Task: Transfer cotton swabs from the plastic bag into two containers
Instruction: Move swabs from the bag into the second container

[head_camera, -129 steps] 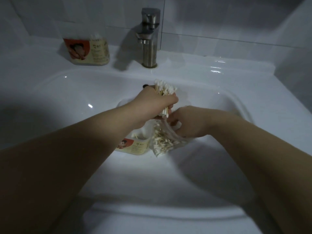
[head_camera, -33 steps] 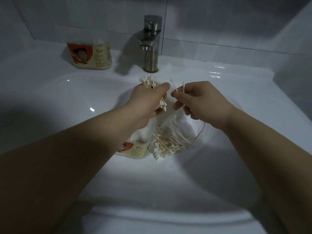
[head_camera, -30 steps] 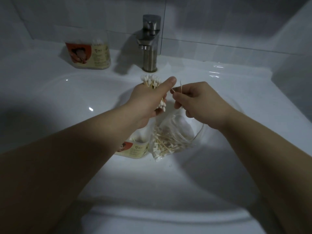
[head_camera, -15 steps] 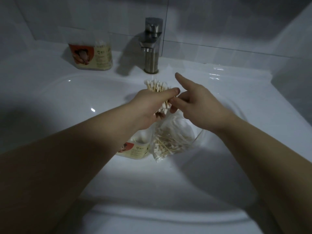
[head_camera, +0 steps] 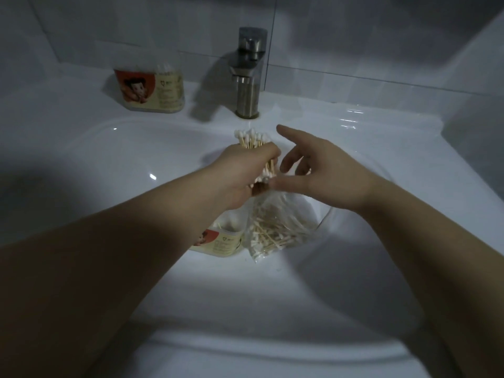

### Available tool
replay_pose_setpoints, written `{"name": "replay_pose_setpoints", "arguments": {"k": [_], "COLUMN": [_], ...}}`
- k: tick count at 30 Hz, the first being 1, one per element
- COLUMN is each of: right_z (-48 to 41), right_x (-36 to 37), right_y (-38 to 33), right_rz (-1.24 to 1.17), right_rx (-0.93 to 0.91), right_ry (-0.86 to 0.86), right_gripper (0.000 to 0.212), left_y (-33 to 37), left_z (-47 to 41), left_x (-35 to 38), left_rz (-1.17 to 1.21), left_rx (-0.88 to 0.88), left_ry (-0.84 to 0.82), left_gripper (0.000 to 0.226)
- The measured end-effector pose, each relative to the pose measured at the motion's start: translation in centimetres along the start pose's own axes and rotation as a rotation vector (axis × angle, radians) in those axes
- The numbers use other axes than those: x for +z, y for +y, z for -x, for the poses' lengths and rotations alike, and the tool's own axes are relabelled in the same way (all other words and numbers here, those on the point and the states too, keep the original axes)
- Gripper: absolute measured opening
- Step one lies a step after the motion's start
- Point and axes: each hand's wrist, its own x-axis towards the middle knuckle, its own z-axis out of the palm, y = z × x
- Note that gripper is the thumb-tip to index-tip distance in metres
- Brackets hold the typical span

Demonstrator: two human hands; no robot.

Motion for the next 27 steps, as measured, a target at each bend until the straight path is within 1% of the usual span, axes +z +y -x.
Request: {"name": "replay_pose_setpoints", "arguments": {"k": [3, 7, 10, 14, 17, 19, 21, 22, 23, 24, 25, 27], "right_z": [0.16, -0.07, -0.02, -0.03, -0.10, -0.13, -0.18, -0.18, -0.19, -0.17, -0.18, -0.23], "right_x": [0.03, 0.15, -0.01, -0.07, -0.13, -0.23, -0.36, -0.44, -0.50, -0.57, -0.62, -0.56], "right_y": [-0.10, -0.10, -0.10, -0.48, -0.56, -0.46, -0.30, -0.27, -0.22, -0.18, -0.03, 0.35], "right_rz": [0.031, 0.063, 0.066, 0.101, 0.102, 0.114, 0.129, 0.130, 0.134, 0.140, 0.155, 0.216], "right_rx": [-0.034, -0.057, -0.070, -0.117, -0.137, -0.131, -0.091, -0.065, -0.028, 0.015, 0.054, 0.116], "right_ry": [-0.016, -0.006, 0.006, 0.000, 0.038, 0.042, 0.006, -0.019, -0.041, -0.059, -0.080, -0.138], "right_gripper": [0.107, 0.100, 0.093, 0.101, 0.092, 0.093, 0.097, 0.095, 0.089, 0.078, 0.061, 0.020], "left_y": [0.07, 0.00, -0.06, 0.07, 0.07, -0.04, -0.22, -0.31, -0.39, -0.39, -0.37, -0.33], "left_z": [0.29, 0.47, 0.44, 0.38, 0.31, 0.25, 0.11, 0.00, -0.11, -0.19, -0.26, -0.49], "left_x": [-0.06, 0.01, -0.04, -0.11, -0.20, -0.21, -0.23, -0.27, -0.37, -0.50, -0.64, -0.89], "left_rz": [-0.009, 0.002, 0.003, 0.041, 0.025, 0.004, -0.034, -0.056, -0.066, -0.055, -0.031, 0.000], "left_rx": [-0.012, -0.012, -0.038, -0.066, -0.091, -0.091, -0.071, -0.061, -0.056, -0.054, -0.052, -0.040], "left_ry": [-0.086, -0.161, -0.187, -0.253, -0.310, -0.312, -0.257, -0.217, -0.180, -0.153, -0.129, -0.094], "left_gripper": [0.005, 0.014, 0.013, 0.017, 0.019, 0.017, 0.010, 0.008, 0.007, 0.003, 0.003, 0.009]}}
